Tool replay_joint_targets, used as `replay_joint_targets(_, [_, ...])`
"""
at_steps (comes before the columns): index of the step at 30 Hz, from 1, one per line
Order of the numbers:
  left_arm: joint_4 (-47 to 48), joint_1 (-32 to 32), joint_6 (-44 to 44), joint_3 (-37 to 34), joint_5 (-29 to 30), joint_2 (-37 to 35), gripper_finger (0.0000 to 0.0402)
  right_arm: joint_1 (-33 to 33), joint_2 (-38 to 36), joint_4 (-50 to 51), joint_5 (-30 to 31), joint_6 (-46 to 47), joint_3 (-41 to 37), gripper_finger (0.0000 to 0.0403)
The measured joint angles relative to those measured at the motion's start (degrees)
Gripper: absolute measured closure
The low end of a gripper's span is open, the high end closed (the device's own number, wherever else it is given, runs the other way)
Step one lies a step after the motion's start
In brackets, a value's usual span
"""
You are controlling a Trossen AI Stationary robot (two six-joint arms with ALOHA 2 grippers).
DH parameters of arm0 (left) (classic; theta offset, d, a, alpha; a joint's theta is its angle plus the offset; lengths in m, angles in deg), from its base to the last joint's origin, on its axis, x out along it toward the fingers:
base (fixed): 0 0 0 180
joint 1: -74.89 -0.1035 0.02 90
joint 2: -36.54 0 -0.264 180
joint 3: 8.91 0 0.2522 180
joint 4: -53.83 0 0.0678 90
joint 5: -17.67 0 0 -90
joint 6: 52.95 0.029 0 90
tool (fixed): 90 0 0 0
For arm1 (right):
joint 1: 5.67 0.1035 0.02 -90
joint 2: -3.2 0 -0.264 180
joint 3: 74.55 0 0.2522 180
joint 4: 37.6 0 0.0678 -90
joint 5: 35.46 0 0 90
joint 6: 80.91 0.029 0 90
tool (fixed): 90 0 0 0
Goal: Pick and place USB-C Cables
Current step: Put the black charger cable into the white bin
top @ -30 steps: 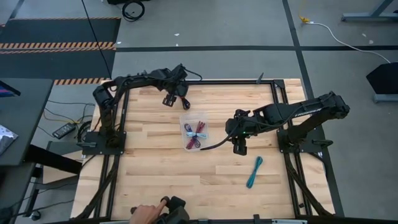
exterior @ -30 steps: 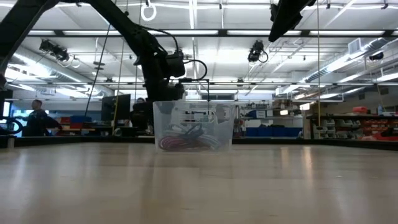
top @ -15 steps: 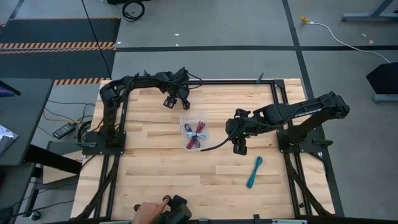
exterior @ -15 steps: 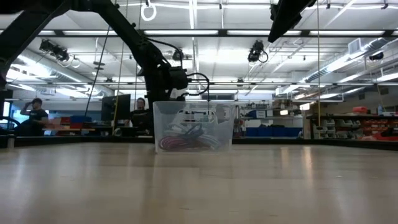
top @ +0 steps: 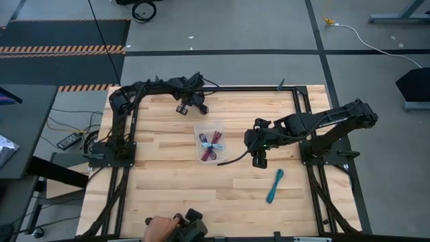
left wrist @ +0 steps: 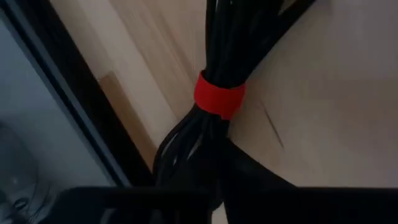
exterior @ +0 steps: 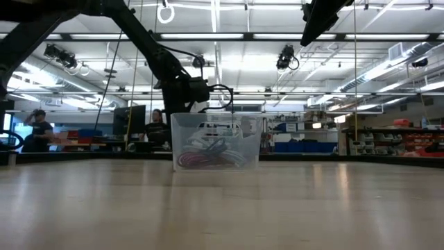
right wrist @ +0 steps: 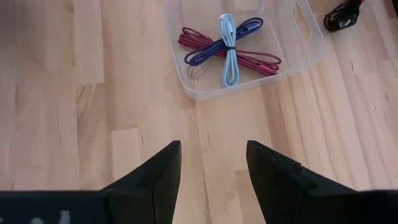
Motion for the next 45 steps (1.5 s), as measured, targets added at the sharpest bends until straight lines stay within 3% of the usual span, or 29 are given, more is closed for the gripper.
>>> replay_joint_targets(5, [4.09, 1.53, -1.72, -0.07, 5.28, -2.11, 0.0388, 0.0, 0.0, -0.01, 0.38, -0.92, 0.0, 0.0214])
replay_joint_targets(12, [8.99, 4.57, -6.26, -0.07, 8.02, -10.53, 0.0396, 0.0, 0.0, 2.95, 1.75, 0.01, 0.0, 0.0214])
replay_joint_targets(22, [13.99, 18.5, -8.12, -0.04, 9.02, -22.48, 0.0396, 0.42, -2.39, 12.62, 8.18, 5.73, 0.0, 0.0214])
replay_joint_targets(32, [12.26, 34.32, -14.02, -0.04, 6.89, -20.68, 0.0396, 2.1, -7.1, 12.93, 9.09, 8.92, 0.0, 0.0214])
replay_joint_targets(45, [12.08, 38.25, -22.51, -0.07, 5.91, -13.99, 0.0394, 4.13, -7.45, 12.82, 9.46, 9.66, 0.0, 0.0214])
